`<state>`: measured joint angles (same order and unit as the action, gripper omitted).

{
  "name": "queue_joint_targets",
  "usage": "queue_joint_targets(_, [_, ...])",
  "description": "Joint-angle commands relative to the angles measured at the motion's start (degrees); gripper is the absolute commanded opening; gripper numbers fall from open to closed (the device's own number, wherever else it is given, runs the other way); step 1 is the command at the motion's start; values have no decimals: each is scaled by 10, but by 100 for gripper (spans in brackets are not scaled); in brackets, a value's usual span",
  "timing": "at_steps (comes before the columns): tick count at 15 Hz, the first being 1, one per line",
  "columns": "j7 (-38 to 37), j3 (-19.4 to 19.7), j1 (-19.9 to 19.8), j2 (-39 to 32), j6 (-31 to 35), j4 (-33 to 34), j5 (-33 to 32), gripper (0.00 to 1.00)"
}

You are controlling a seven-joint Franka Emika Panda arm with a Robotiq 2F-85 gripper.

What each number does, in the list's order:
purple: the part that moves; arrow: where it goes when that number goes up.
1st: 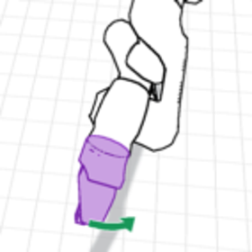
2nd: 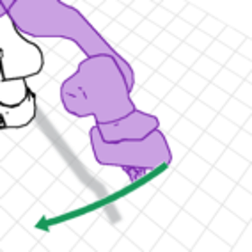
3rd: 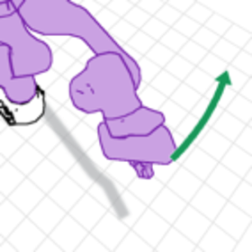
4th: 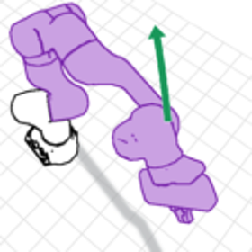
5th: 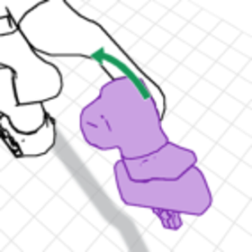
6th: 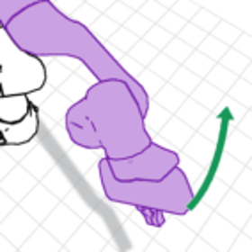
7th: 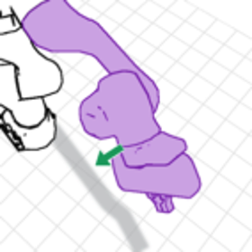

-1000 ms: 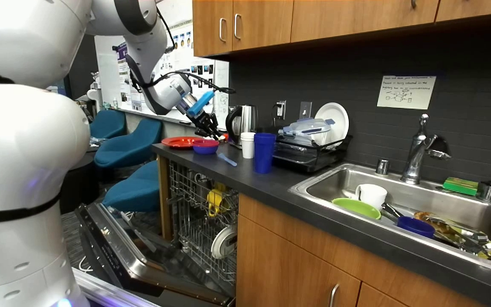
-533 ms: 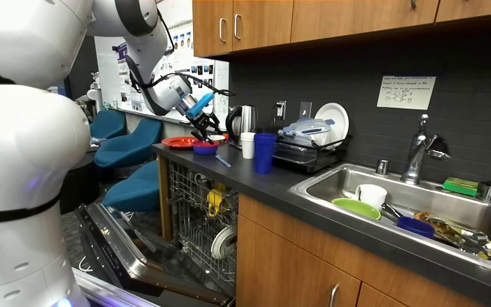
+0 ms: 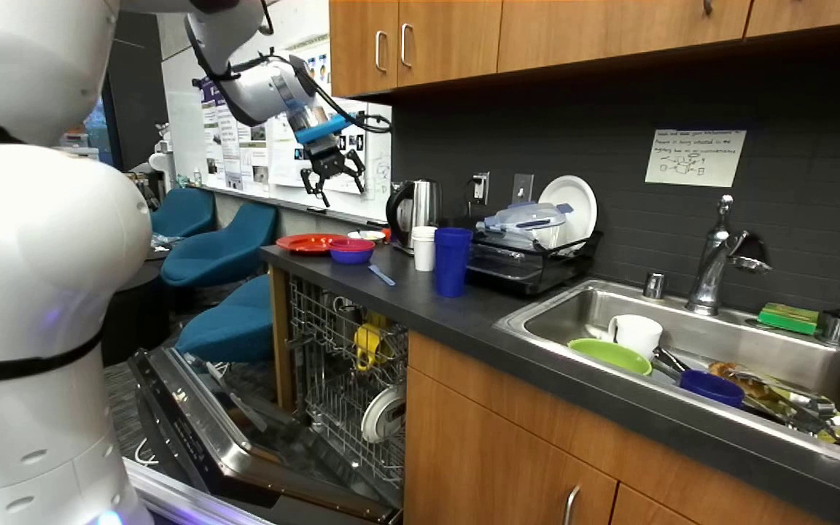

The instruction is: Remove the light blue fork from the drying rack and put it on the counter

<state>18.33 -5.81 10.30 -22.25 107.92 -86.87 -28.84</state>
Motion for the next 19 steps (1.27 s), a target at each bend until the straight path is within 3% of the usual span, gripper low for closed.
queue_joint_targets(1, [-31,5,-6,78,-128,-18,52,100])
queue_joint_targets(4, [-62,11,-23,122,-218,-28,83,100])
queue_joint_targets(7, [-93,18,-45,156,-267,-45,126,100])
queue_joint_targets(13, [-136,37,-81,229,-271,-119,206,100])
queue_joint_targets(14, [-118,30,-73,184,-277,-73,181,100])
queue_joint_targets(19, [-119,29,-72,185,-276,-78,183,100])
